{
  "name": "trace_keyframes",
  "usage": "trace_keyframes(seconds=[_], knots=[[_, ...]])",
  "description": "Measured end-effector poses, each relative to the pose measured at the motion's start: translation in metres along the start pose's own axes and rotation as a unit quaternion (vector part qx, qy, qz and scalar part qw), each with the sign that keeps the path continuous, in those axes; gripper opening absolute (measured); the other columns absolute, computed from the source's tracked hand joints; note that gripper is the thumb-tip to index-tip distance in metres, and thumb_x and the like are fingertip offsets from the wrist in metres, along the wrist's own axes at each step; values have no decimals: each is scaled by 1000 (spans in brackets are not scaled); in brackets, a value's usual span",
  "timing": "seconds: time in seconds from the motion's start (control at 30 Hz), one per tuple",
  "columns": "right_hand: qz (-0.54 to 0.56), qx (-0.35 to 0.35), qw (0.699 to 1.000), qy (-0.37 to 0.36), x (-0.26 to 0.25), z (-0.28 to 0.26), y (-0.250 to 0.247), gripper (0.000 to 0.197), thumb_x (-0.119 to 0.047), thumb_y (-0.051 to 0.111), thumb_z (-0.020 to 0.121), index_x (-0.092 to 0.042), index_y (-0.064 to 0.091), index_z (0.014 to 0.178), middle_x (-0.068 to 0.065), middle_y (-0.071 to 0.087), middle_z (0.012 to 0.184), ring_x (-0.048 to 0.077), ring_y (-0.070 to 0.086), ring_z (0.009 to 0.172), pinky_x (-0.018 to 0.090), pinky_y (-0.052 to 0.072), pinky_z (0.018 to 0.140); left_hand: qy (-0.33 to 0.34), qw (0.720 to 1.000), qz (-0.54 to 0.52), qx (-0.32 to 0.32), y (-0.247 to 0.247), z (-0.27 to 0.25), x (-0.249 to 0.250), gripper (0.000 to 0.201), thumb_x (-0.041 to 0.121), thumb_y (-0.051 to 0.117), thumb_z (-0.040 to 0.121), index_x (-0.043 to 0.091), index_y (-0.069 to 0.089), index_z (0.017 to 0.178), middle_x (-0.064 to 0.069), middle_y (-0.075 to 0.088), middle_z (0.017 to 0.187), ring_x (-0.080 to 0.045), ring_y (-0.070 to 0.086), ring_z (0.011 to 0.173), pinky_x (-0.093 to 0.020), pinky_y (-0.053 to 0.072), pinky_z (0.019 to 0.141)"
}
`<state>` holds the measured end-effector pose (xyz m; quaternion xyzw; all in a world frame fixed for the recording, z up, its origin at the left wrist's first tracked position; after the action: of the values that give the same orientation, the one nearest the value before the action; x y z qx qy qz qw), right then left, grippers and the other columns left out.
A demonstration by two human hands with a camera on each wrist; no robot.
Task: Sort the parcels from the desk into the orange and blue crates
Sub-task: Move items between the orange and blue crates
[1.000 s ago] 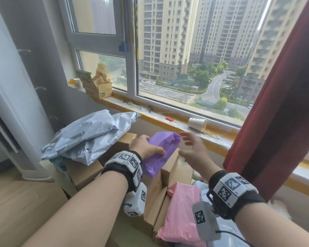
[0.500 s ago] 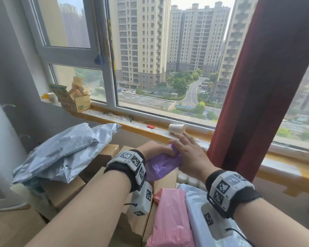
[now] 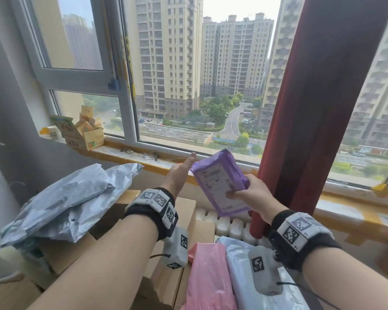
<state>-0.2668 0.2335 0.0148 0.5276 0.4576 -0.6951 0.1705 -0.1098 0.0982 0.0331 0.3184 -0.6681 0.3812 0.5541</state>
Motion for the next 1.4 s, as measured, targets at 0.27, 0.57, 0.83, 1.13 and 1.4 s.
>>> trace_keyframes(seconds=[0.27, 0.57, 0.83, 1.13, 1.4], knots=[[216, -71, 973, 45, -5, -13, 1, 32, -29, 67, 93, -14, 64, 121, 9, 75, 105, 29, 71, 100, 48, 52, 93, -3, 993, -25, -115, 24, -8, -8, 96, 62, 77, 62, 17, 44, 141, -7, 61, 128, -24, 61, 114, -45, 49, 93], [273, -34, 957, 88, -9, -20, 0, 36, -38, 51, 101, -14, 59, 127, 7, 72, 109, 22, 69, 94, 30, 55, 65, -3, 986, -89, -145, 35, -20, -10, 40, 24, 68, 88, 7, 57, 124, -13, 70, 107, -27, 71, 92, -32, 59, 67], [279, -10, 953, 116, 1, -27, 0, 36, -32, 47, 104, -11, 57, 131, 11, 68, 119, 28, 66, 104, 39, 55, 83, -27, 991, -65, -112, 45, -27, -10, 44, 41, 48, 98, 5, 59, 120, -14, 67, 109, -20, 65, 79, -27, 55, 62], [278, 6, 952, 127, 8, -31, -3, 35, -31, 48, 104, -6, 58, 127, 15, 69, 118, 32, 66, 107, 40, 55, 81, -37, 989, -77, -123, 49, -31, -14, 45, 41, 48, 99, 5, 60, 123, -16, 67, 116, -28, 66, 94, -30, 55, 70], [277, 23, 951, 135, 14, -36, -4, 34, -31, 49, 104, -7, 58, 126, 13, 70, 115, 33, 66, 108, 48, 52, 97, -47, 987, -75, -137, 52, -32, -18, 44, 41, 48, 98, 5, 61, 122, -16, 68, 115, -31, 64, 99, -32, 54, 73]])
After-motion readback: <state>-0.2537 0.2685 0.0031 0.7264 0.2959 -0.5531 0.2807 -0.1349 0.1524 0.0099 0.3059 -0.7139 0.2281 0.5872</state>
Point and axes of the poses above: each hand's wrist, its own z-axis towards the middle knuckle, its own y-axis out of the palm, x = y × z, the point moved 1 cm from there along z, towards the middle knuckle
